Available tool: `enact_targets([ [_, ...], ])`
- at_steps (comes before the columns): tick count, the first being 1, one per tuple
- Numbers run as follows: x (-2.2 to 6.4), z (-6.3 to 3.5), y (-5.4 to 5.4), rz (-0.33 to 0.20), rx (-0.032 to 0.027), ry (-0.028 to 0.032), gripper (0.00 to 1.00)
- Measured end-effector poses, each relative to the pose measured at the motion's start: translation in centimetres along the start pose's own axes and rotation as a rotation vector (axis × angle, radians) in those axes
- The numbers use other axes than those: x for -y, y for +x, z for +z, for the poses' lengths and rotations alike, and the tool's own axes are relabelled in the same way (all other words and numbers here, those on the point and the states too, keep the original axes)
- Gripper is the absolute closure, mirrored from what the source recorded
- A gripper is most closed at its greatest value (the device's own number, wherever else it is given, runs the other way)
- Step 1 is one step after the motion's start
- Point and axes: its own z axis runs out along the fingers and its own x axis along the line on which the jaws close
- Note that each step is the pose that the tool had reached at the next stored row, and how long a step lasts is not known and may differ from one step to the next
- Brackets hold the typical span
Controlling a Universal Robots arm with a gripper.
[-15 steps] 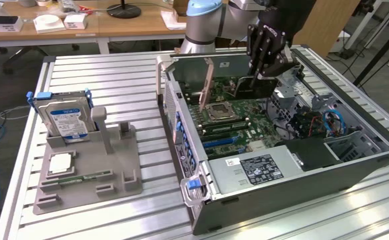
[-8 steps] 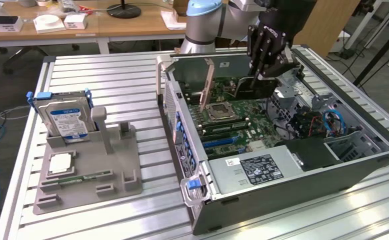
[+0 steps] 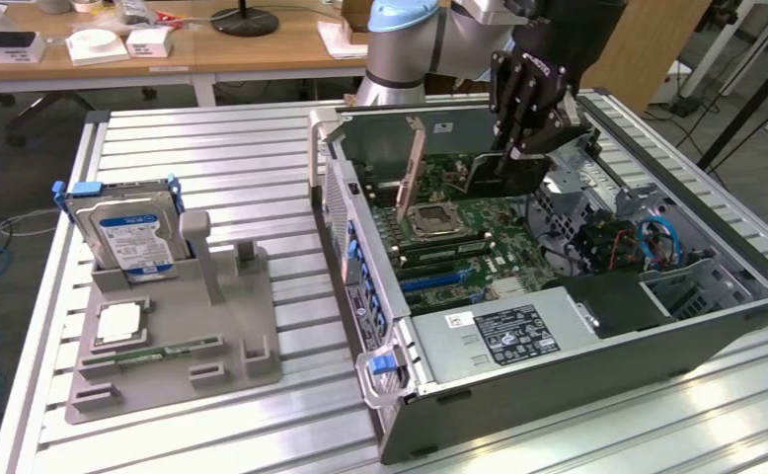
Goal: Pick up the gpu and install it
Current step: 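Insert the gpu into the slot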
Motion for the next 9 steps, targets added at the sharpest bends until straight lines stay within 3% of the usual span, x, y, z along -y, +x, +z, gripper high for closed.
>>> enact_targets([
  [9,0.22,0.15,-0.01,-0.001,0.0000,0.0000,0.74],
])
